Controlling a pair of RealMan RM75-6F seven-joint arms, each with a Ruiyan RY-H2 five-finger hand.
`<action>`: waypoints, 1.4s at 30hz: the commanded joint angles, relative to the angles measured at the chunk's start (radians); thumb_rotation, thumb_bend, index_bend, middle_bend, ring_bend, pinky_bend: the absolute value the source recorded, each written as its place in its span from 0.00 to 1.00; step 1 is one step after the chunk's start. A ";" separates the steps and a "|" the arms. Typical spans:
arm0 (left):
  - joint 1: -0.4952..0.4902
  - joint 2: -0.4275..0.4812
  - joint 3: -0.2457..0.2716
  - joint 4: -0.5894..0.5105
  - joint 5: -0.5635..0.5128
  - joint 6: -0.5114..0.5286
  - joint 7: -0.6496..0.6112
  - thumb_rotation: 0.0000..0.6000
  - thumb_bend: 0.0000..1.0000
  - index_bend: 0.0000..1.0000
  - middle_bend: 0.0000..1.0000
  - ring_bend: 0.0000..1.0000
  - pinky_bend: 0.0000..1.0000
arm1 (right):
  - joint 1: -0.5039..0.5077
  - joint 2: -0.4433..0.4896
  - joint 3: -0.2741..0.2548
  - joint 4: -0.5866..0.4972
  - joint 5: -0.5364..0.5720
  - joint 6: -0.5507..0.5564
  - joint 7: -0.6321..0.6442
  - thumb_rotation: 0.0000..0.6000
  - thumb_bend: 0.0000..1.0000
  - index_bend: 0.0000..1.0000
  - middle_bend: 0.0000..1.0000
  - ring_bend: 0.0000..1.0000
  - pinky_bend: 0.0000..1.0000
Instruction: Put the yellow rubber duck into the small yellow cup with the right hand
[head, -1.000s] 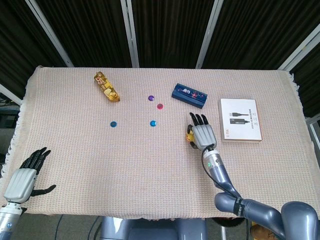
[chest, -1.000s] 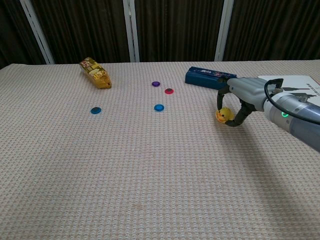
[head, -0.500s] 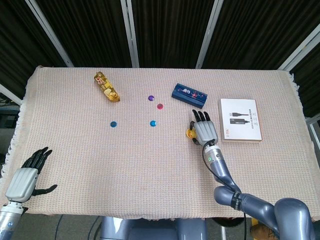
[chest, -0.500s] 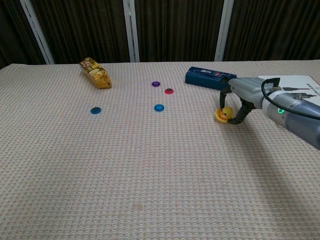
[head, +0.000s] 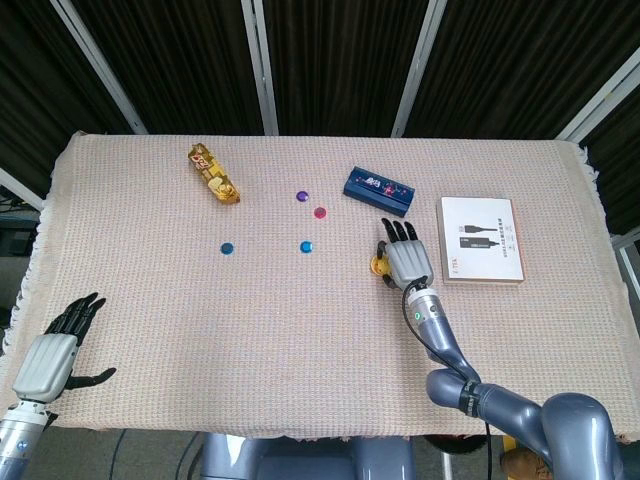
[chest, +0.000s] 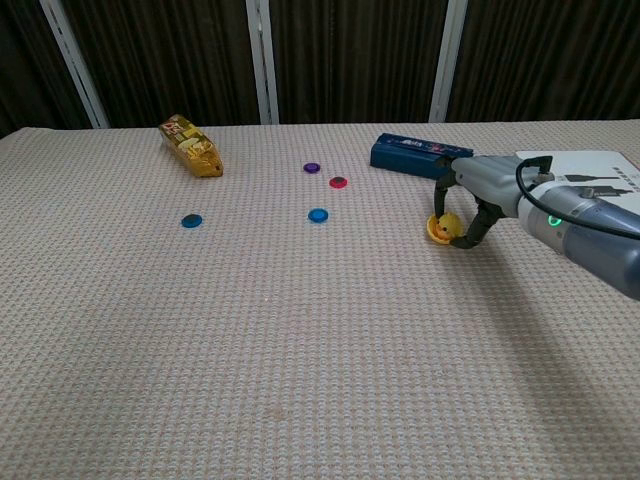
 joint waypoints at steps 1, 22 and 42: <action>-0.001 0.000 0.000 -0.001 -0.001 -0.002 -0.002 1.00 0.00 0.00 0.00 0.00 0.16 | 0.002 0.005 -0.001 -0.006 -0.003 0.003 0.002 1.00 0.24 0.43 0.00 0.00 0.00; -0.010 0.003 0.001 -0.002 0.005 -0.010 -0.008 1.00 0.00 0.00 0.00 0.00 0.17 | -0.017 0.050 -0.021 -0.065 -0.004 0.031 -0.016 1.00 0.05 0.27 0.00 0.00 0.00; 0.001 -0.003 0.001 0.018 0.012 0.021 0.071 1.00 0.00 0.00 0.00 0.00 0.17 | -0.342 0.609 -0.219 -0.734 -0.075 0.358 -0.160 1.00 0.00 0.00 0.00 0.00 0.00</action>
